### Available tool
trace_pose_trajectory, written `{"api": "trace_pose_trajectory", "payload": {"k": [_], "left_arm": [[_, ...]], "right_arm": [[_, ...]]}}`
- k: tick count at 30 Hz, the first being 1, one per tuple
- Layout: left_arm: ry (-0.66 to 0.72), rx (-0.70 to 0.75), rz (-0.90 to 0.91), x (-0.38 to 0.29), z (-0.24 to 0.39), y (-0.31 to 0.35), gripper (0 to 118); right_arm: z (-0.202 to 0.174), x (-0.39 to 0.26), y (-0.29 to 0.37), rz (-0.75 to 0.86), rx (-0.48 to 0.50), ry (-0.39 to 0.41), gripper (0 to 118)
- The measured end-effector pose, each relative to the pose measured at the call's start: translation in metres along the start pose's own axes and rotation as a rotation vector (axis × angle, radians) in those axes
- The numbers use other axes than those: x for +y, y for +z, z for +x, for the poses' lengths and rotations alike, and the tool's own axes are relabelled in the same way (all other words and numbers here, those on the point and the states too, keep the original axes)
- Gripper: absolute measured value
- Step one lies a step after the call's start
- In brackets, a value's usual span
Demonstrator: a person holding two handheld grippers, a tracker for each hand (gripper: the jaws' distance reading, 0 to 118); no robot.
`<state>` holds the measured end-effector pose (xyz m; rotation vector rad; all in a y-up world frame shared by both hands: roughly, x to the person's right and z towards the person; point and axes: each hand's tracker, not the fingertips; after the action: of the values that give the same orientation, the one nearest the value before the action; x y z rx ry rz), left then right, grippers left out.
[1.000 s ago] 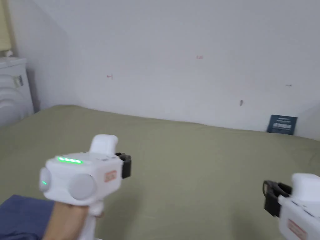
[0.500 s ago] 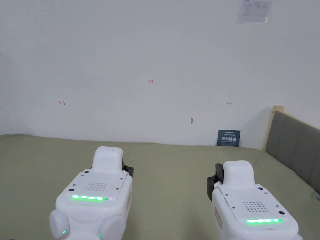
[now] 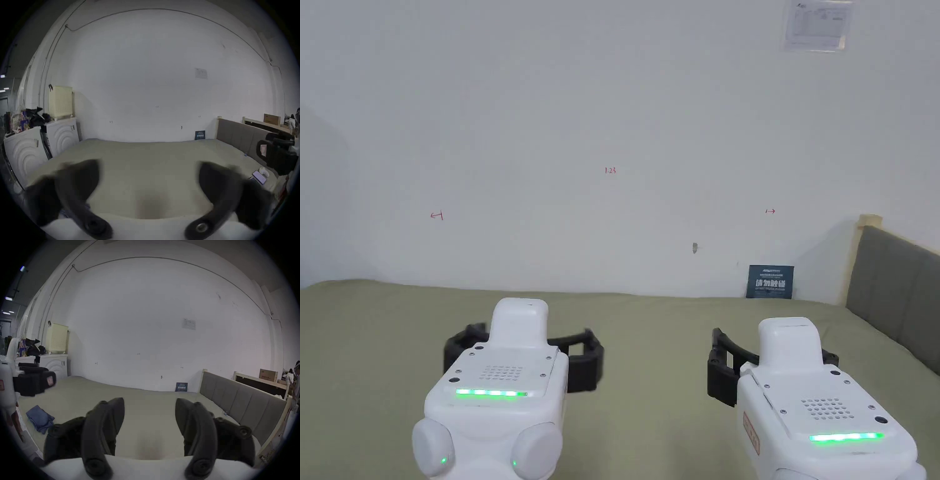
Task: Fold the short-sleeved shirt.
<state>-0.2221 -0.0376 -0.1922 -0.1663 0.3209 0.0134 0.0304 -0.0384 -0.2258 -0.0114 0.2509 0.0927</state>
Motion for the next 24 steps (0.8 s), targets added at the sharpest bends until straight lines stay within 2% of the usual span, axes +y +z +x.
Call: {"api": "trace_pose_trajectory", "payload": {"k": [1, 8, 11, 15, 18, 20, 22, 24], "left_arm": [[0.008, -0.029, 0.045, 0.000, -0.001, 0.003, 118], [-0.076, 0.040, 0.040, 0.007, 0.004, 0.011, 118], [0.002, 0.002, -0.005, 0.012, -0.002, 0.010, 118], [-0.046, 0.042, -0.025, 0.014, -0.002, 0.014, 118], [-0.002, -0.011, 0.012, 0.012, -0.010, 0.017, 118], [0.012, 0.016, -0.047, 0.014, -0.012, 0.014, 118], [-0.058, 0.040, -0.066, 0.015, -0.011, 0.011, 118], [-0.073, 0.009, -0.031, 0.015, -0.012, 0.013, 118]], "right_arm": [[0.002, 0.002, 0.000, -0.001, 0.006, 0.001, 69], [0.006, 0.002, 0.000, 0.003, -0.006, -0.013, 69], [0.010, 0.002, 0.004, 0.005, 0.001, -0.022, 69], [0.009, 0.003, 0.006, 0.006, 0.010, -0.011, 69], [0.009, 0.003, 0.008, 0.010, 0.011, -0.007, 69], [0.009, 0.004, 0.008, 0.009, 0.006, 0.000, 69], [0.011, 0.004, 0.008, 0.004, 0.005, -0.004, 69], [0.012, 0.004, 0.008, 0.002, 0.004, -0.010, 69]]}}
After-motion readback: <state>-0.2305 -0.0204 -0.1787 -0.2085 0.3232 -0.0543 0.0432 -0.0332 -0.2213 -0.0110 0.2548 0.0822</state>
